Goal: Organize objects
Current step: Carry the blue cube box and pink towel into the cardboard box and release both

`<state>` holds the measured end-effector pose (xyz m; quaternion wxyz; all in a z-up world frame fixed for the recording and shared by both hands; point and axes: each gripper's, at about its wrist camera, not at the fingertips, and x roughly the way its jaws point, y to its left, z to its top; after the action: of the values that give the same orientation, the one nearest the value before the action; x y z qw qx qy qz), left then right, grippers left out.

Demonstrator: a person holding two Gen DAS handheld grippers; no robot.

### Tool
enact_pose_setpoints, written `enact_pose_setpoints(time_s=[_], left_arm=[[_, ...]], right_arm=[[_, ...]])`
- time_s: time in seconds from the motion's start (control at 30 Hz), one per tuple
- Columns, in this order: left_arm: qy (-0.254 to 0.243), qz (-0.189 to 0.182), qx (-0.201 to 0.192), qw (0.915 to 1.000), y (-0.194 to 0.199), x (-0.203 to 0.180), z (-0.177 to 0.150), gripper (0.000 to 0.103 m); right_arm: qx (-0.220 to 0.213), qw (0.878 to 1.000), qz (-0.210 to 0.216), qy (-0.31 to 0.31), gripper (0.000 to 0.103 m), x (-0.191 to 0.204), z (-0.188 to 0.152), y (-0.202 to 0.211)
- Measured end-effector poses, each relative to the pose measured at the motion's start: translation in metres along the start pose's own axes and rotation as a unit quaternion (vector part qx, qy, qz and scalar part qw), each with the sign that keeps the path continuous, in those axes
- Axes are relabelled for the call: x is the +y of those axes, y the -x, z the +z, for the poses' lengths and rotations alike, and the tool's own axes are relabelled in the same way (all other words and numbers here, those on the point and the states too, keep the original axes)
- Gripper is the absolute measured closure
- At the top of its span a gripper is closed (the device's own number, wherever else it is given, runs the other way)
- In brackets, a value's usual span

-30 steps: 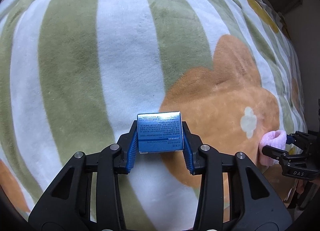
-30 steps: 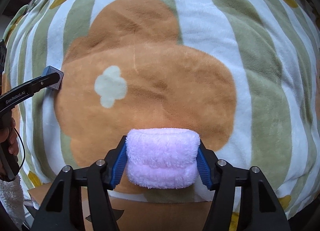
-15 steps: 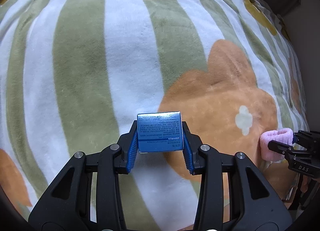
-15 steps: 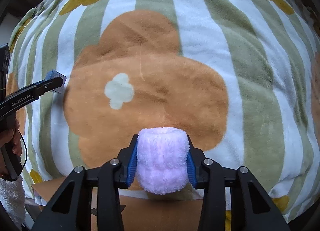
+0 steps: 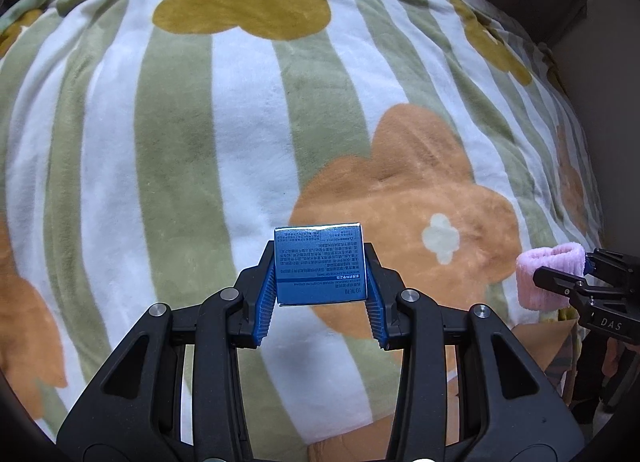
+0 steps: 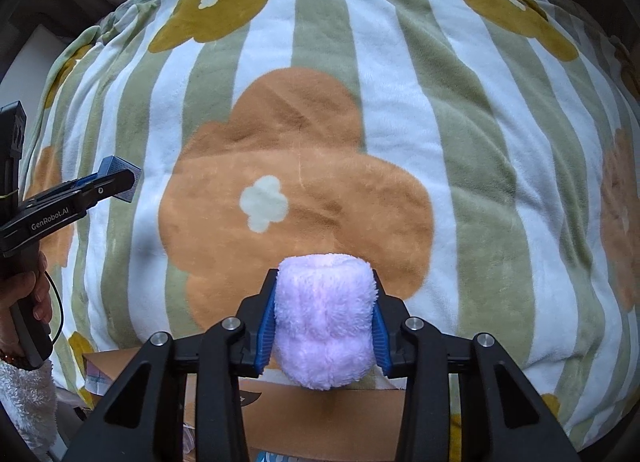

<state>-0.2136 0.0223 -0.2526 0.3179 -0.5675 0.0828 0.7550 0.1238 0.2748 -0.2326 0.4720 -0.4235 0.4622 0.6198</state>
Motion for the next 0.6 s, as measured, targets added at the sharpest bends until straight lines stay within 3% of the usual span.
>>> enact_pose_setpoints(time_s=[0.33, 0.6], left_arm=[[-0.006, -0.001, -0.043, 0.999, 0.07, -0.032, -0.02, 0.068], [0.004, -0.002, -0.068, 0.9976, 0.121, -0.058, -0.069, 0.068]], right_arm=[[-0.045, 0.998, 0.016, 0.034, 0.066, 0.021, -0.002, 0.054], [-0.067, 0.995, 0.037, 0.071, 0.066, 0.038, -0.028, 0.095]])
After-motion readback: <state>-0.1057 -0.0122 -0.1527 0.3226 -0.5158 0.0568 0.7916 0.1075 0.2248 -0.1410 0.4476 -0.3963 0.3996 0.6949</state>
